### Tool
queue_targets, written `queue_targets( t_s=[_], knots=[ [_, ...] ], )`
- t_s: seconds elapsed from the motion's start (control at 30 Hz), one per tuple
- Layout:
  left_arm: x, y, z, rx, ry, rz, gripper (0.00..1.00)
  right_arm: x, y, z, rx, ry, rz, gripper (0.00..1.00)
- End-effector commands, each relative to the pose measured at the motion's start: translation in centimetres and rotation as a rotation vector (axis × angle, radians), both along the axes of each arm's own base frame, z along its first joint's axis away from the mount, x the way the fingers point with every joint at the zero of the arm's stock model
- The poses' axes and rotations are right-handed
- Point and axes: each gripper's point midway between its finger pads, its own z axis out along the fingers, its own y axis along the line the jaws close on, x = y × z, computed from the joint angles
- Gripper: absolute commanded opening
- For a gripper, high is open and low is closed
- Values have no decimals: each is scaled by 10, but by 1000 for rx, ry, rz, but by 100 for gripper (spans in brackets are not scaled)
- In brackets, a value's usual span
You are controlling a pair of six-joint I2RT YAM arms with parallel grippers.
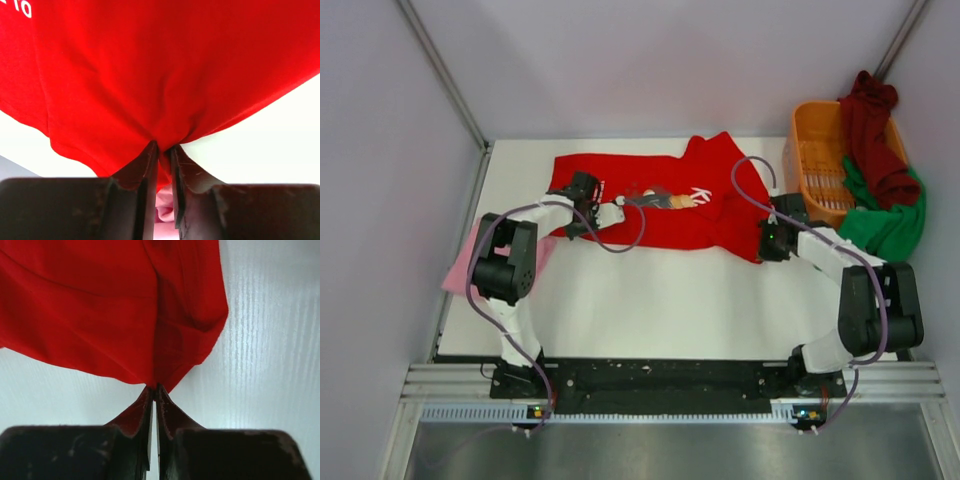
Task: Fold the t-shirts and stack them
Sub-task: Fold the flattened tshirt in 1/3 of the way
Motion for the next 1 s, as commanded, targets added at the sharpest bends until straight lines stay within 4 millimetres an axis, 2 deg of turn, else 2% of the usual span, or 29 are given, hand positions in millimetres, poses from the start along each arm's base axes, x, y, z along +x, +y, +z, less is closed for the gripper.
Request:
queue_targets(
  t_s=[0.0, 0.03, 0.07, 0.13, 0.17, 0.23, 0.47, 0.6, 0.73, 0.83, 0.9, 0.97],
  knots=[
    [8, -3, 4, -16, -33, -16, 12, 9, -17, 5, 26, -56, -73, 0],
    [8, -5, 7, -23, -38, -20, 3, 6, -22, 4, 32, -51, -91, 0],
    [8, -6, 7, -30, -38, -23, 0, 3, -28, 5, 38, -57, -116, 0],
    [5, -7, 11, -29, -33, -30, 0, -2, -34, 10, 30, -72, -131, 0],
    [2, -8, 11, -26, -25, -37, 0, -3, -47, 14, 23, -83, -173, 0],
    [-7, -13, 12, -35, 5, -60, 0, -8, -54, 21, 14, -98, -198, 0],
    [-61, -28, 3, -11, 127, -152, 0, -29, -75, 29, 6, -80, -254, 0],
    [-94, -46, -6, -53, 225, -147, 0, -44, -97, 17, -62, -17, -302, 0],
    [-127, -71, -9, -95, 326, -153, 0, -44, -102, 11, -53, 12, -323, 0],
    [-150, -84, -7, -123, 395, -166, 0, -47, -120, 6, -82, 41, -377, 0],
    [-163, -85, -6, -124, 436, -165, 0, -50, -126, 5, -79, 45, -407, 0],
    [-174, -78, -7, -105, 472, -150, 1, -52, -129, 5, -81, 44, -422, 0]
  ],
)
